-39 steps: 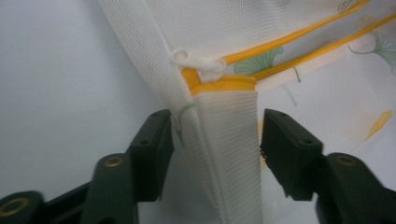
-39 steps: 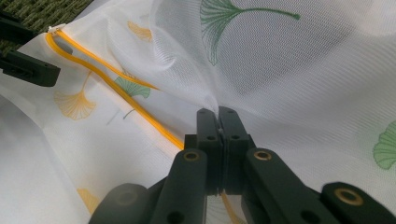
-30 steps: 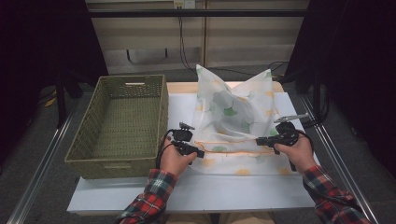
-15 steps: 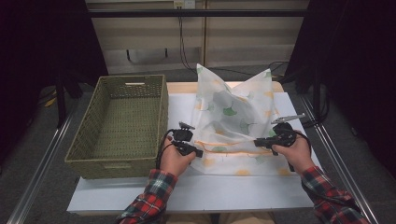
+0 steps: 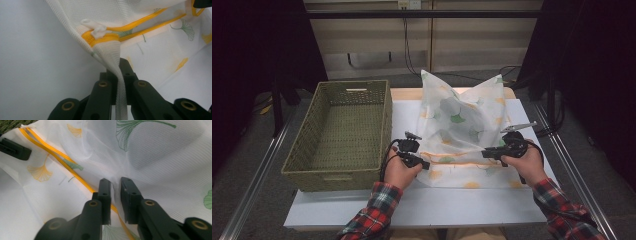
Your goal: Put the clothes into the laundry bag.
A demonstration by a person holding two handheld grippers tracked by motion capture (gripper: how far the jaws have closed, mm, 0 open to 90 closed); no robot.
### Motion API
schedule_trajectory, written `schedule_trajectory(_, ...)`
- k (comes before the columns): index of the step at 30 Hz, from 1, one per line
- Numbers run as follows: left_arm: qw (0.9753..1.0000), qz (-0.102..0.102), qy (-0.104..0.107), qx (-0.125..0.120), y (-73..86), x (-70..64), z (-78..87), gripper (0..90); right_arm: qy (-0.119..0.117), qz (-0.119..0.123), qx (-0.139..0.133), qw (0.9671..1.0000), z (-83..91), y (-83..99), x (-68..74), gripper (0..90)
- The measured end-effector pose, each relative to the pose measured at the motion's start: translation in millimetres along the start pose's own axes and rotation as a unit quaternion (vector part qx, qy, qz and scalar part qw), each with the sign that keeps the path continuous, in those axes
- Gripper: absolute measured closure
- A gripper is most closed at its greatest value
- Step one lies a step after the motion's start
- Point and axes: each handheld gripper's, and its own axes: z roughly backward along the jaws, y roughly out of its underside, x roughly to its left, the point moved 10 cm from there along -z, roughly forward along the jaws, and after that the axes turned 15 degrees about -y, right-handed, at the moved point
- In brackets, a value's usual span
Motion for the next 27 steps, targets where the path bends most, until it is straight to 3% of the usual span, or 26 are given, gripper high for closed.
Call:
schedule_trajectory(8, 1.0, 0.009, -0.002, 0.0, 0.6, -2.6, -2.6, 87.5, 0.002, -0.002, -0.008, 1.0, -2.9, -7.4, 6.5, 54.9)
schedule_trajectory(14, 0.9998, 0.012, -0.015, 0.002, -0.1, 3.9, -3.8, 77.0, 0.002, -0.005, -0.008, 1.0, -5.5, -8.3, 6.3, 50.3)
schedule_trajectory(20, 0.9988, 0.037, -0.029, -0.01, -4.7, 14.4, -0.6, 71.6, -0.002, -0.006, -0.006, 1.0, -10.8, -10.1, 10.4, 45.6)
schedule_trajectory(23, 0.9985, 0.044, -0.031, -0.014, -4.9, 15.8, 1.4, 77.3, -0.006, -0.003, -0.006, 1.0, -13.5, -12.2, 14.2, 43.7)
schedule_trajectory(24, 0.9987, 0.041, -0.028, -0.01, -3.6, 15.2, 2.0, 86.5, -0.006, -0.004, -0.007, 0.9999, -14.8, -13.6, 16.5, 42.8)
schedule_trajectory(27, 0.999, 0.038, -0.024, -0.006, -1.7, 12.5, 1.9, 89.0, -0.009, 0.0, -0.011, 0.9999, -18.2, -19.0, 21.5, 39.4)
